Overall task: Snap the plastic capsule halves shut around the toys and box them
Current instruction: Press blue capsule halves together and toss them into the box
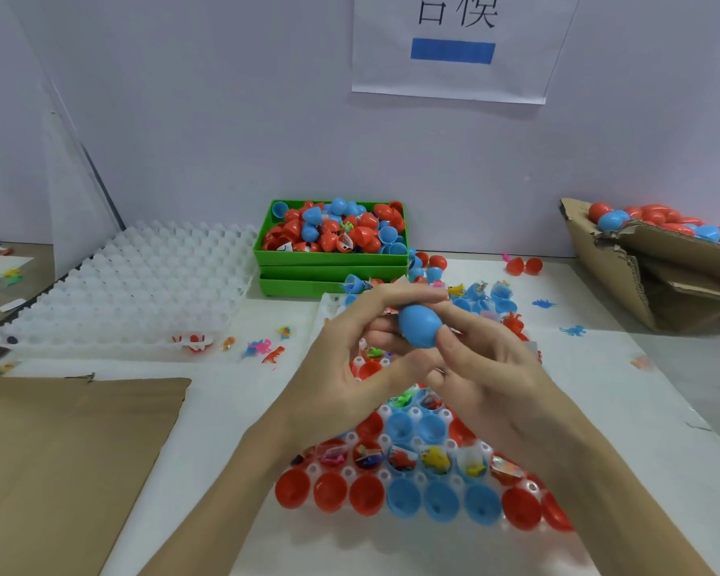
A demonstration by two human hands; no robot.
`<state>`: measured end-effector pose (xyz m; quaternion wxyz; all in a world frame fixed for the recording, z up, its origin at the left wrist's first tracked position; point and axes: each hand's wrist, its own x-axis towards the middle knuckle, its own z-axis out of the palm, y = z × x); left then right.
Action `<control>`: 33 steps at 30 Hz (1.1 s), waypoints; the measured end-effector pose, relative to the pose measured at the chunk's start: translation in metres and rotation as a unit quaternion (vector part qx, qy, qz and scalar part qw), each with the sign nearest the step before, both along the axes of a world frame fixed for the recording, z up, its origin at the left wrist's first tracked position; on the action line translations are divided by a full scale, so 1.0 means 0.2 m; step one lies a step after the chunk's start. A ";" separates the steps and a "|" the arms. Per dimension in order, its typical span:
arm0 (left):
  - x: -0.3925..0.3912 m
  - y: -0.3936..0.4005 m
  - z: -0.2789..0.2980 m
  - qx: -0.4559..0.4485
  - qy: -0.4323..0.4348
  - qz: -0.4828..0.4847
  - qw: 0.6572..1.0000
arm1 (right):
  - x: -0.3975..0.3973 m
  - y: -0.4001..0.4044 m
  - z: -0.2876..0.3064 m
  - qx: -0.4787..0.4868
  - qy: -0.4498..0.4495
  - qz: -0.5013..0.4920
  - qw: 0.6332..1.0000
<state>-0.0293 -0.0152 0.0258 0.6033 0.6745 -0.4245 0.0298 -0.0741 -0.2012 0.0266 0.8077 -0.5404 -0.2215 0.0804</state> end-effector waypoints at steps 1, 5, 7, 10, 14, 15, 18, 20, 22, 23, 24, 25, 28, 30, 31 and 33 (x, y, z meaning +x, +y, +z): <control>-0.01 -0.01 0.01 -0.012 -0.004 0.012 1.000 | 0.00 0.00 0.00 0.020 0.004 0.024 0.999; -0.03 -0.01 0.03 -0.031 -0.060 0.079 0.995 | -0.01 0.02 0.00 0.108 0.028 0.094 0.989; -0.03 -0.01 0.04 -0.029 -0.087 0.090 0.992 | -0.01 0.04 0.00 0.128 0.029 0.108 0.985; -0.03 -0.02 0.04 -0.027 -0.106 0.096 0.989 | -0.01 0.05 0.00 0.122 0.022 0.094 0.988; -0.04 -0.02 0.04 -0.038 -0.107 0.098 0.989 | -0.02 0.06 0.00 0.096 0.008 0.046 0.994; -0.04 -0.02 0.04 -0.043 -0.105 0.094 0.989 | -0.02 0.06 0.00 0.089 0.003 0.036 0.995; -0.03 -0.02 0.03 -0.044 -0.111 0.093 0.988 | -0.03 0.07 0.01 0.074 -0.019 0.015 0.997; -0.04 -0.02 0.02 -0.041 -0.108 0.097 0.989 | -0.03 0.08 0.02 0.072 -0.025 0.007 0.997; -0.04 -0.03 0.02 -0.044 -0.101 0.096 0.989 | -0.03 0.08 0.02 0.065 -0.022 -0.005 0.998; -0.04 -0.03 0.02 -0.047 -0.095 0.094 0.990 | -0.03 0.07 0.02 0.061 -0.022 -0.010 0.998; -0.04 -0.03 0.02 -0.049 -0.081 0.090 0.991 | -0.03 0.07 0.02 0.057 -0.023 -0.012 0.998; -0.03 -0.03 0.02 -0.048 -0.059 0.079 0.994 | -0.03 0.07 0.02 0.045 -0.028 -0.020 0.998; 0.00 -0.02 0.01 -0.016 0.013 0.033 0.999 | -0.02 0.08 0.01 -0.085 -0.080 -0.137 0.984; 0.01 -0.02 0.01 -0.007 0.053 0.026 0.998 | -0.01 0.09 0.00 -0.178 -0.127 -0.258 0.941; 0.01 -0.02 0.01 -0.013 0.073 0.039 0.996 | -0.01 0.09 -0.02 -0.224 -0.157 -0.315 0.909; 0.02 -0.03 0.01 -0.028 0.115 0.073 0.990 | 0.01 0.08 -0.04 -0.335 -0.223 -0.404 0.822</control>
